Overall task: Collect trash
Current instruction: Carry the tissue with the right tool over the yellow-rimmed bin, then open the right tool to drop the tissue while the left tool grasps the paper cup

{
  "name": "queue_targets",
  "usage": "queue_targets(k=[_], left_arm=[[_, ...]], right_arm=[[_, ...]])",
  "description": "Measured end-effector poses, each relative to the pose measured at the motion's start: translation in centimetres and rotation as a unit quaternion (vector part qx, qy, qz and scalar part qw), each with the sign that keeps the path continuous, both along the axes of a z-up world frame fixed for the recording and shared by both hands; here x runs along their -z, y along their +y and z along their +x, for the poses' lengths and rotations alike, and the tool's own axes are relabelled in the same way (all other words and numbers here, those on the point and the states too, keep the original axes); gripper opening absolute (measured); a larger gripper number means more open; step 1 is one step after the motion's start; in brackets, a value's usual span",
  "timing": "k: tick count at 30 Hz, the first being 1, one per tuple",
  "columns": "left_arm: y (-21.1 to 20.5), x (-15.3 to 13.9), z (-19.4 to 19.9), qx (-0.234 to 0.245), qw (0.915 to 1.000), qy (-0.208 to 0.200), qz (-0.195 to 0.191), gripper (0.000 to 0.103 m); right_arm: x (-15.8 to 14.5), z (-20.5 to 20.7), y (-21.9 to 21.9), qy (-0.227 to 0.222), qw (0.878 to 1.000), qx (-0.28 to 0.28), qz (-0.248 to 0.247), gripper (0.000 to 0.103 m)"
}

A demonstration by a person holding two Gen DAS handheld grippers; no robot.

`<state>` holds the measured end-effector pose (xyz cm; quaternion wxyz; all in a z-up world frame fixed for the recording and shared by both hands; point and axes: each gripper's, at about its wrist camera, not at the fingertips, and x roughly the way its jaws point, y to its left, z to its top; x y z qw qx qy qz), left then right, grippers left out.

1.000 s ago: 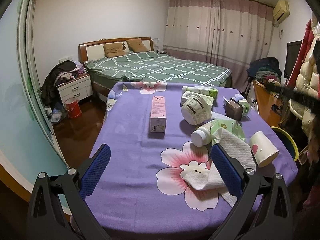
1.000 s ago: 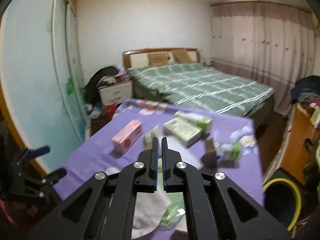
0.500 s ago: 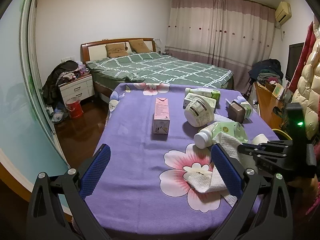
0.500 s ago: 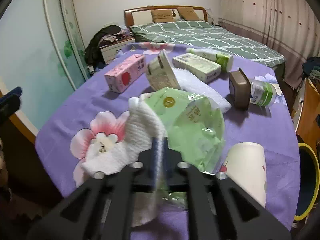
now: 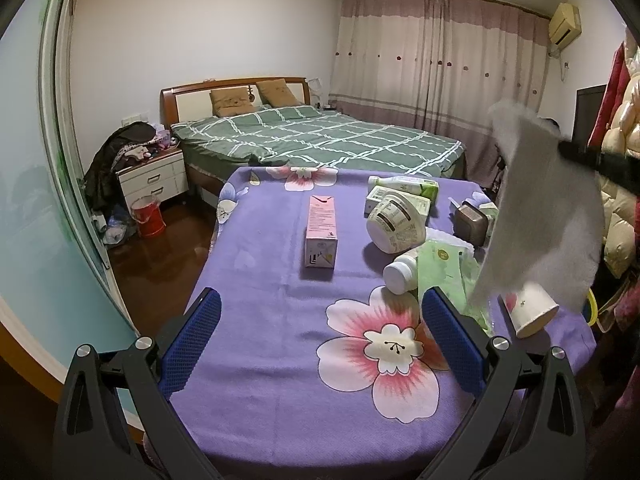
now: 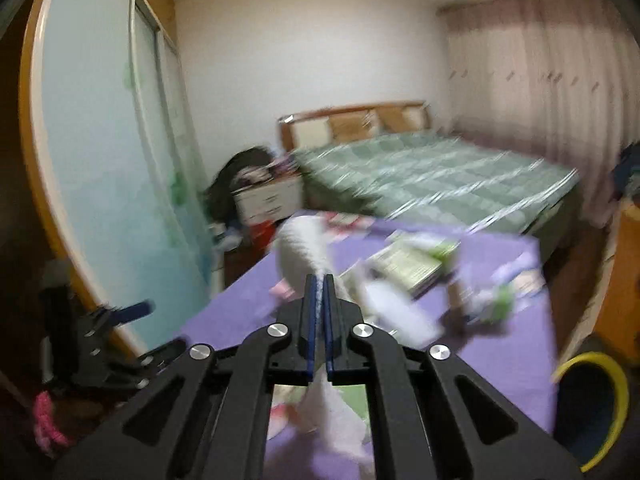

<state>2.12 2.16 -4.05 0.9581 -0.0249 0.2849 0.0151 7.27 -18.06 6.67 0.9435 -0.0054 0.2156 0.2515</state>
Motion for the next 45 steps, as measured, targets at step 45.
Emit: queue_targets(k=[45], left_arm=[[-20.3,1.2,8.4,0.18,0.9816,0.051,0.04,0.099]], right_arm=[[14.4,8.2,-32.1,0.132,0.915,0.38,0.004,0.023]])
